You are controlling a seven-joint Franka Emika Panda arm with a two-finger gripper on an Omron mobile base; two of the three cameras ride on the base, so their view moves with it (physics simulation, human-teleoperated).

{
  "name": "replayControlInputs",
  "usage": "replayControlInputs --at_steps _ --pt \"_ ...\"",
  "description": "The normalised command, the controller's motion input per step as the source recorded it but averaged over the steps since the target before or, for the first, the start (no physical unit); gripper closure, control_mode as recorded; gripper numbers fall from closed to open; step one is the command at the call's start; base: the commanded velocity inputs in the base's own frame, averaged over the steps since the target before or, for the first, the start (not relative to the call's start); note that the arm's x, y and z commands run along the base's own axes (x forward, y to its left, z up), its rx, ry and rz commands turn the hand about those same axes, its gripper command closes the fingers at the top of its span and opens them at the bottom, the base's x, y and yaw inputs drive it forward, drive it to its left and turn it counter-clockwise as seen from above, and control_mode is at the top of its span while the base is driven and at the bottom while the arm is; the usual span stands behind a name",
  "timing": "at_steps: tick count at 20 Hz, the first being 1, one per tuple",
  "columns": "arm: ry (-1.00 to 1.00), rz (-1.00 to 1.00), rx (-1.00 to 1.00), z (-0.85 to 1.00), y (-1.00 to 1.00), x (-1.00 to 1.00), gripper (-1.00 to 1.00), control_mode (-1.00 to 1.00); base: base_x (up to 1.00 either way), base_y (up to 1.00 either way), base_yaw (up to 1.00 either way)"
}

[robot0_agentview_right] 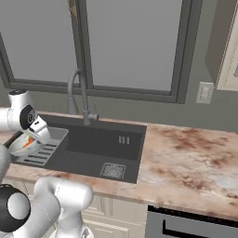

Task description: Dump the squash and carrot from the bowl so the bowl can be washed. Place the bowl in the sink after clearing the leftovers.

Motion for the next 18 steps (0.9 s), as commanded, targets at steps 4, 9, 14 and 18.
replayControlInputs --at_steps 4,9,14,18 --pt "0.08 0.0 -0.09 -0.09 0.14 0.14 1.0 -1.0 0.0 0.0 0.0" --pt "0.05 0.0 -0.24 -0.38 0.08 0.36 1.0 -1.0 0.0 0.0 0.0" --pt "-0.04 -0.01 -0.22 -0.3 0.19 0.51 1.0 -1.0 0.0 0.0 0.0" --pt "-0.03 0.0 -0.09 -0.06 0.24 0.26 1.0 -1.0 0.0 0.0 0.0"
